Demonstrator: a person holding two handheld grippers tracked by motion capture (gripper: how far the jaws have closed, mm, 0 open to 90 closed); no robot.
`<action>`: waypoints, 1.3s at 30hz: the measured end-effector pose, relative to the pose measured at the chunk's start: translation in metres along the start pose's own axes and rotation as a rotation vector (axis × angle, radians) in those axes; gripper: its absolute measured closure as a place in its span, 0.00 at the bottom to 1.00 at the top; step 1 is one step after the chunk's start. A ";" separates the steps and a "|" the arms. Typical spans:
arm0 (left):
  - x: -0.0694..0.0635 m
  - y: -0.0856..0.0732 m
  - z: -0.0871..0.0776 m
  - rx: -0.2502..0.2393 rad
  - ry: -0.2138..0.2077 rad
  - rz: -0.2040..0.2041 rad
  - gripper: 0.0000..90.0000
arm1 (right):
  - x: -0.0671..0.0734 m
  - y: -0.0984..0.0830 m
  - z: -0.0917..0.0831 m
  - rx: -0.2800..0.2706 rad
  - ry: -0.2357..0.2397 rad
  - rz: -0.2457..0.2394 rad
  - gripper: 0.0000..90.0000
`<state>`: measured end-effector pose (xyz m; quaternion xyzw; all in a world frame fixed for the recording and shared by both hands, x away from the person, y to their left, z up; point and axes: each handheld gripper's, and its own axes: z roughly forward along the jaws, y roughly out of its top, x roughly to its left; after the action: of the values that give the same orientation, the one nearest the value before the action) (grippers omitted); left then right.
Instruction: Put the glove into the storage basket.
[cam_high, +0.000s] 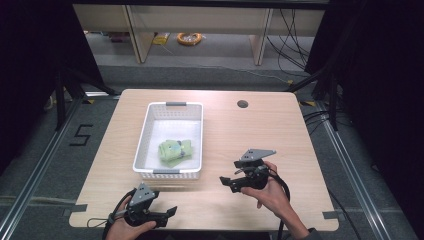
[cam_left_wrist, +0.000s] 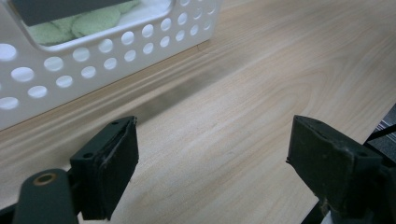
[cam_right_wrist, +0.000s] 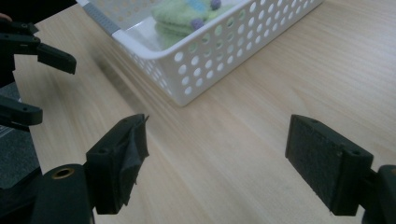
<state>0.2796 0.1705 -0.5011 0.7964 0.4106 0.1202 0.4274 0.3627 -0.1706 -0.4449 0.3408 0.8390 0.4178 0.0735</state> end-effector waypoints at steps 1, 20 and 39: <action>0.000 0.000 0.000 0.000 0.000 -0.001 0.17 | 0.001 -0.003 0.000 -0.003 0.002 0.008 0.19; -0.004 -0.001 0.003 -0.010 -0.016 -0.023 0.17 | 0.003 -0.055 -0.016 -0.033 -0.027 0.020 0.18; -0.004 -0.002 0.006 0.020 -0.020 0.021 0.17 | 0.004 -0.087 -0.032 -0.011 -0.067 0.023 0.18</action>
<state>0.2790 0.1649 -0.5058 0.8060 0.3990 0.1125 0.4224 0.3022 -0.2248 -0.4893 0.3638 0.8298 0.4116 0.0987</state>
